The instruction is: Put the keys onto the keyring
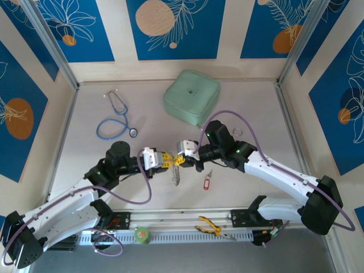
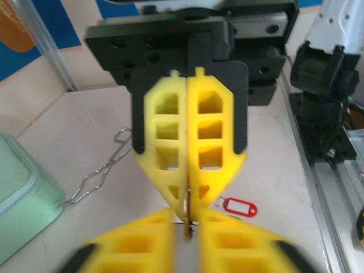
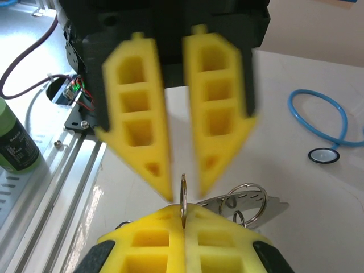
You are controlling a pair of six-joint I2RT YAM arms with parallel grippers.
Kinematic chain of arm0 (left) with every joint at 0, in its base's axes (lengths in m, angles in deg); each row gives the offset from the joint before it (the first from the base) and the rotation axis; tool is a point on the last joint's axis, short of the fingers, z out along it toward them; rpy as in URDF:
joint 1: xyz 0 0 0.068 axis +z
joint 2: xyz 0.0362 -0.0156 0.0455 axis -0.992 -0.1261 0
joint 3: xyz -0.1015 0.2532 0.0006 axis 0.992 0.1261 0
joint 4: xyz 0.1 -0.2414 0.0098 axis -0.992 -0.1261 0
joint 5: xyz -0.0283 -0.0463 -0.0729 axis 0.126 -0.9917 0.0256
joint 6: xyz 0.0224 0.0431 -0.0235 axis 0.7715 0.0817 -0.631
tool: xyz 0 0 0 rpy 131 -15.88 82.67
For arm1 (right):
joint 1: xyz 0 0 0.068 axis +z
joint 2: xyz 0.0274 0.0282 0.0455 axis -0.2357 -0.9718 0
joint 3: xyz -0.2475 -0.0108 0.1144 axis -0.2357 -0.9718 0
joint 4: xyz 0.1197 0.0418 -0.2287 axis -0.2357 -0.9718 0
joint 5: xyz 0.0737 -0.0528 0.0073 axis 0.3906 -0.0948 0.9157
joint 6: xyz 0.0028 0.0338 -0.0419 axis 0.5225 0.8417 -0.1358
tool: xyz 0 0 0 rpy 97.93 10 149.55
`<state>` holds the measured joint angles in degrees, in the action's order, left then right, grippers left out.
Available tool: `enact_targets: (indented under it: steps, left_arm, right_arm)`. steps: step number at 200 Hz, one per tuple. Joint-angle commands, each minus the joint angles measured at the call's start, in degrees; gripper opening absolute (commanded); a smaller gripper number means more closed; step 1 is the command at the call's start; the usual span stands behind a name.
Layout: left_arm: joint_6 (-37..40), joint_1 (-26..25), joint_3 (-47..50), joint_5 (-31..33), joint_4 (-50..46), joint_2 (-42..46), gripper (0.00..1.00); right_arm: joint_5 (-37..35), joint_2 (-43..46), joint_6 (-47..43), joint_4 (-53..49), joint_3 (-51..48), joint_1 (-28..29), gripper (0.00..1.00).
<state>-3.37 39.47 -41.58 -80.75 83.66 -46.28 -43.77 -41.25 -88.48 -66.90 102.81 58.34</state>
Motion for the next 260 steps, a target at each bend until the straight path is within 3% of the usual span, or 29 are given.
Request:
enact_targets:
  steps: [1, 42, 154, 221, 254, 260]
  left_arm:
    - [-1.5, -0.2, 2.6, 3.1, 4.0, 3.1, 0.30]
    - [-3.0, -0.1, 6.8, 3.3, 6.9, 5.6, 0.29]
    - [-7.7, -0.2, 7.4, -4.4, 18.4, -0.2, 0.29]
    - [-7.7, -0.2, 7.0, -5.6, 21.4, -1.3, 0.19]
    - [-7.3, -0.2, 6.6, -6.6, 23.1, -2.5, 0.00]
    - [-7.0, -0.2, 6.6, -6.5, 22.9, -2.5, 0.00]
  right_arm:
    - [4.1, 1.7, 2.0, 2.4, -0.9, -1.4, 0.00]
    - [7.3, 2.9, 2.1, 3.5, -1.9, -2.4, 0.00]
    - [8.8, 2.0, 0.8, 3.5, -1.0, -1.5, 0.00]
    - [10.1, 1.2, 0.3, 2.9, -0.3, -1.0, 0.00]
    - [7.5, 1.1, 0.1, 2.6, -0.1, -1.0, 0.00]
    - [6.1, 1.4, 0.1, 2.5, -0.3, -1.1, 0.05]
